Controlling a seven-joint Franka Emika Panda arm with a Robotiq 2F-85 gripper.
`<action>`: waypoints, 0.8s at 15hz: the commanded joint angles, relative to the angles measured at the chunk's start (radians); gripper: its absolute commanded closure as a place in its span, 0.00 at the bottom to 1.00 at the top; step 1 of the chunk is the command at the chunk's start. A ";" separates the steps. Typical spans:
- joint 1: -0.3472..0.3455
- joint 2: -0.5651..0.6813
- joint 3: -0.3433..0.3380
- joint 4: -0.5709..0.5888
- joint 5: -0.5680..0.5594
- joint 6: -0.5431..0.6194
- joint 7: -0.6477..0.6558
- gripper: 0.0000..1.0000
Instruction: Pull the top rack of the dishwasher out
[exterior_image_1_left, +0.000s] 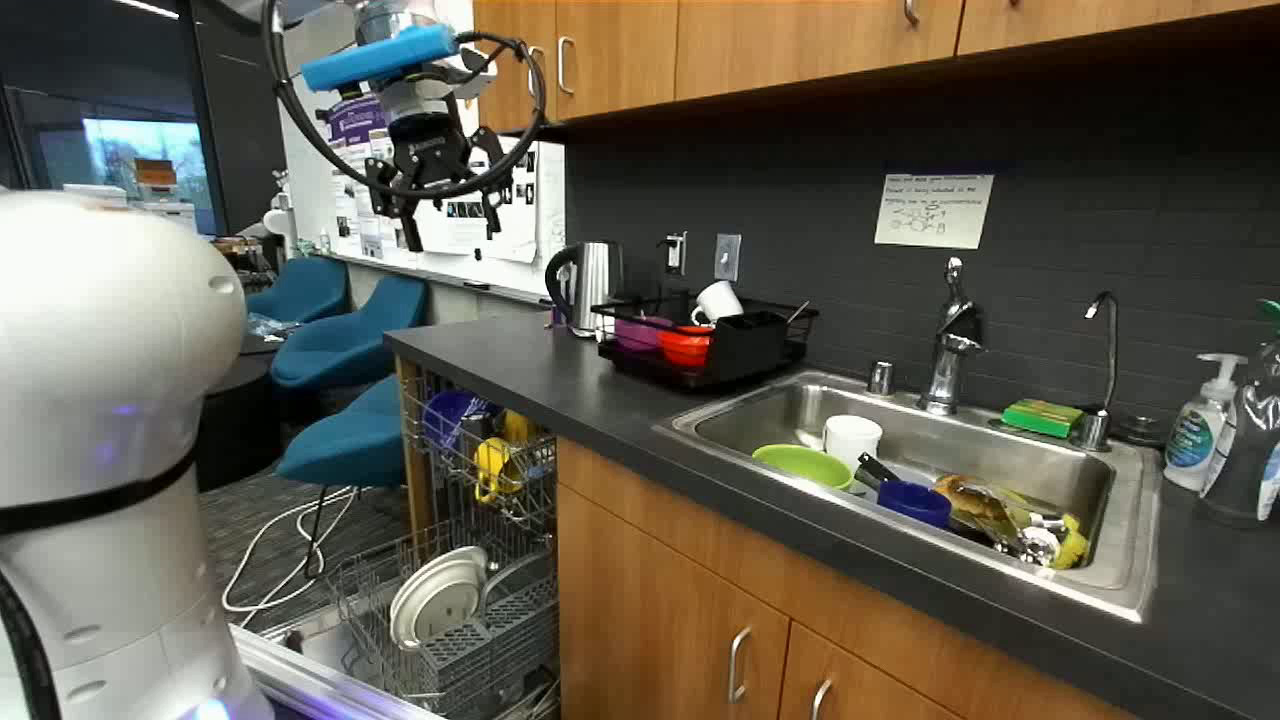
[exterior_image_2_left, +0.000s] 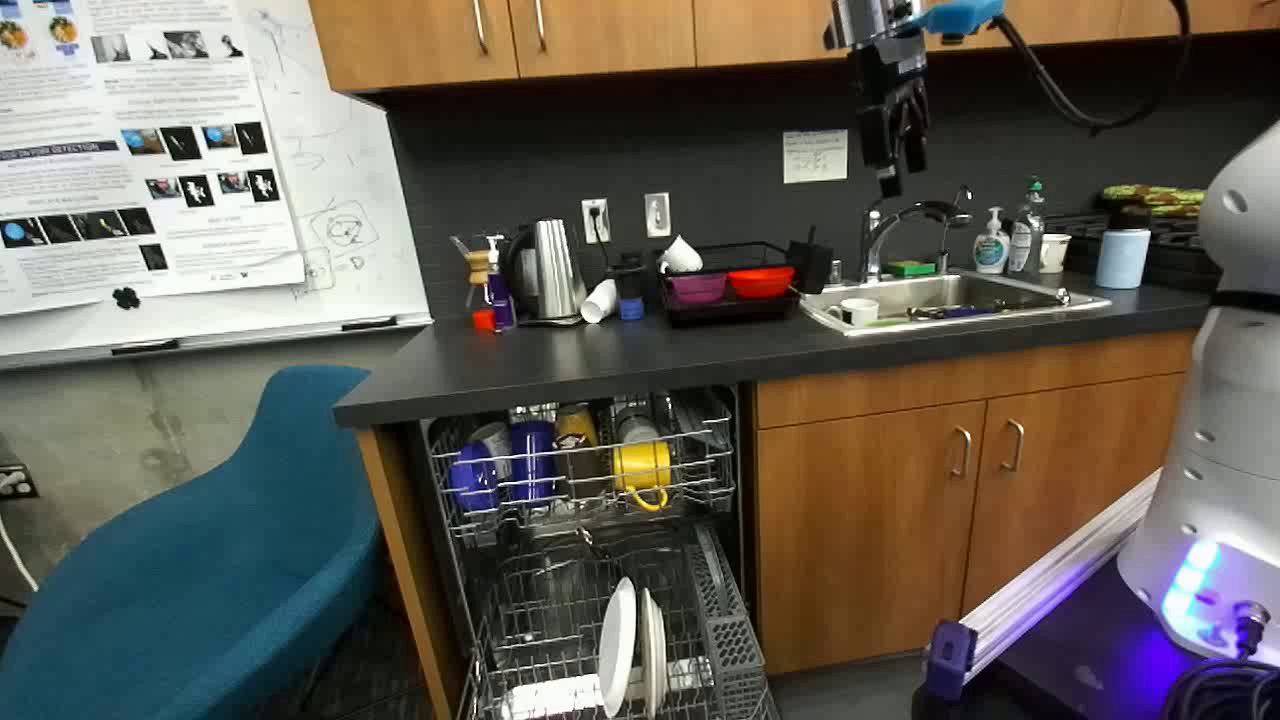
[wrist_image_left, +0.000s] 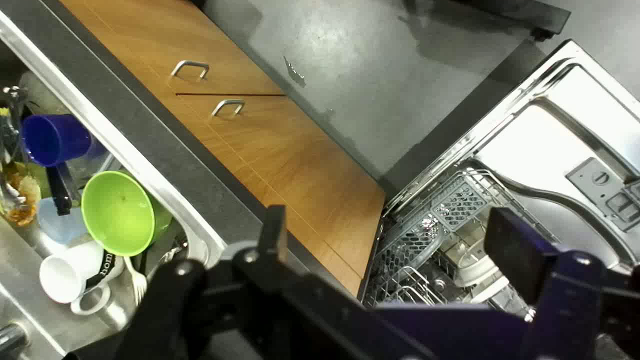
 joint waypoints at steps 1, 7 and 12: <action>0.025 0.002 -0.019 0.003 -0.011 -0.005 0.012 0.00; 0.025 0.002 -0.019 0.003 -0.011 -0.005 0.012 0.00; 0.025 0.002 -0.019 0.003 -0.011 -0.005 0.012 0.00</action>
